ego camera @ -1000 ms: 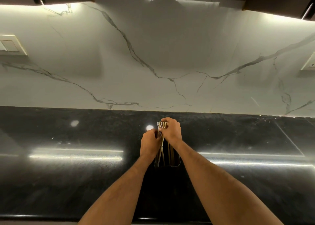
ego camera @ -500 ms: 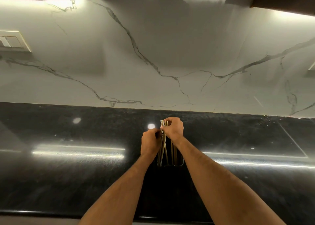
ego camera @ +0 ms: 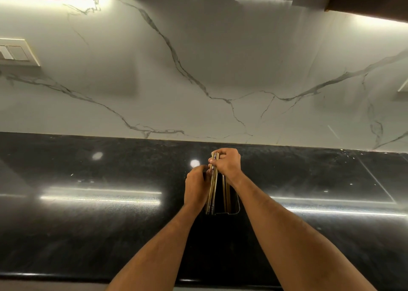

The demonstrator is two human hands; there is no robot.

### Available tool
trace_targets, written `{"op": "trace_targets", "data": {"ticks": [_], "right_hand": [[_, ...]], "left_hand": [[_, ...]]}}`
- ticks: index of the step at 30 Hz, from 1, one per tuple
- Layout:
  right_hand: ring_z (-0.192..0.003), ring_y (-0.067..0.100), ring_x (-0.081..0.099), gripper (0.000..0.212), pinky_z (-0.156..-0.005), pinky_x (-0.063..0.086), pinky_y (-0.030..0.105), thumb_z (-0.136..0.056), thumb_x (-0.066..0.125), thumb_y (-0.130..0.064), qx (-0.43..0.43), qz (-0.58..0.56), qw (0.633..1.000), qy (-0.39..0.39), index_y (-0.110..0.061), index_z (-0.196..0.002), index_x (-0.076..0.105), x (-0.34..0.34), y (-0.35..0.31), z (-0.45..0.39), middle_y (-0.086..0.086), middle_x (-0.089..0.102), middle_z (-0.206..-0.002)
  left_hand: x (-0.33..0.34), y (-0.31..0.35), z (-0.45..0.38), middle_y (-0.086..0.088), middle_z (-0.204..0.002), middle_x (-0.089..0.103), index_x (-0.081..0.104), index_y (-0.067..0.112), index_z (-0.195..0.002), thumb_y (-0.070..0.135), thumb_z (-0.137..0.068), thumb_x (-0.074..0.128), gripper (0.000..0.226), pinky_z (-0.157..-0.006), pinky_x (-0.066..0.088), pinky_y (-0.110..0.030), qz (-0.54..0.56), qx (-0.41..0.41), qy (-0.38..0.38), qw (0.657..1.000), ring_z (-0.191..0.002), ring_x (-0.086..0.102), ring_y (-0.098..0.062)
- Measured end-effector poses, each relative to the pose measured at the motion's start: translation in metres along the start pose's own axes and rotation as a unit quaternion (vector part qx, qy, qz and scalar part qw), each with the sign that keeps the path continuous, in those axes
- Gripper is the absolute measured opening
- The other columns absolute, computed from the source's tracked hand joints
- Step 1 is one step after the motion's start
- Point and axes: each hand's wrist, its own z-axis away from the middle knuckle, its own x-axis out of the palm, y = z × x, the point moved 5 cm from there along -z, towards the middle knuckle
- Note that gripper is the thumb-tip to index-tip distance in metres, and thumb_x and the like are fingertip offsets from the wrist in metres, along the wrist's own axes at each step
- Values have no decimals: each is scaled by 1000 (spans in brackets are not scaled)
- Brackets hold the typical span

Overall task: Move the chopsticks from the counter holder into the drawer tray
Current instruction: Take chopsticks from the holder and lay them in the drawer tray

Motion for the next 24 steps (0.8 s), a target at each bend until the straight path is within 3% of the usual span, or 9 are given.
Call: {"op": "trace_targets", "data": {"ticks": [2,4,6,9,12,14,16,18,24], "right_hand": [[-81,31,76,23,-78,64,47,-81,80,5,1,-5,1000,11,0,-103,74,-4,-5,-1,18,76,-91],[-80,29,77,24,-77,64,47,-81,81,4,-3,-12,1000,26,0,-103,75,-9,-10,-1,17,76,-91],[-80,25,77,26,-79,64,43,-80,82,2,-9,-17,999,43,-2,-104,75,-15,-16,-3,14,77,-91],[-76,21,78,30,-77,65,40,-80,82,1,-17,-48,997,49,-3,-108,74,-24,-32,-3,12,78,-90],[-72,18,78,30,-72,66,37,-81,81,0,-48,-70,995,52,-3,-111,74,-34,-55,-1,11,78,-89],[-76,19,78,29,-74,65,37,-82,80,-1,-77,-63,994,50,-6,-109,73,-40,-71,2,11,78,-92],[-77,18,79,26,-75,65,38,-84,78,0,-94,-78,992,40,-7,-108,72,-46,-83,8,10,78,-92],[-77,19,79,22,-75,65,39,-87,75,2,-91,-105,990,32,-4,-107,71,-52,-92,16,11,78,-92],[-81,25,78,18,-74,66,40,-92,64,7,-48,-122,991,-8,-2,-107,68,-67,-111,46,17,76,-95]], "left_hand": [[-1,3,1,4,-93,69,68,16,-100,20,-99,58,11,-76,55,-22,10,18,8,1000,-83,66,-7],[-1,6,0,0,-109,72,65,11,-122,20,-100,58,25,-89,58,-28,27,34,11,999,-98,69,-9],[-4,14,-1,2,-109,72,62,13,-127,17,-100,59,27,-88,58,-23,69,48,9,996,-97,69,-5],[-2,24,-5,5,-99,73,58,17,-126,18,-104,56,23,-75,56,-14,167,17,-47,985,-87,71,-8],[3,28,-10,-5,-89,74,61,12,-115,19,-106,50,16,-69,59,-26,259,-30,-119,958,-73,71,-20],[2,33,-11,-6,-76,67,62,9,-107,18,-107,47,18,-56,53,-24,288,-44,-140,946,-59,61,-17],[-3,40,-11,-2,-67,57,60,9,-99,18,-108,44,21,-46,42,-19,303,-54,-127,943,-51,49,-10],[-12,49,-11,3,-63,52,59,13,-92,18,-109,43,24,-45,35,-18,300,-46,-91,949,-50,41,-7],[-42,66,16,-1,-70,57,61,13,-96,28,-108,44,26,-55,41,-32,225,7,-50,973,-59,46,-17]]}}
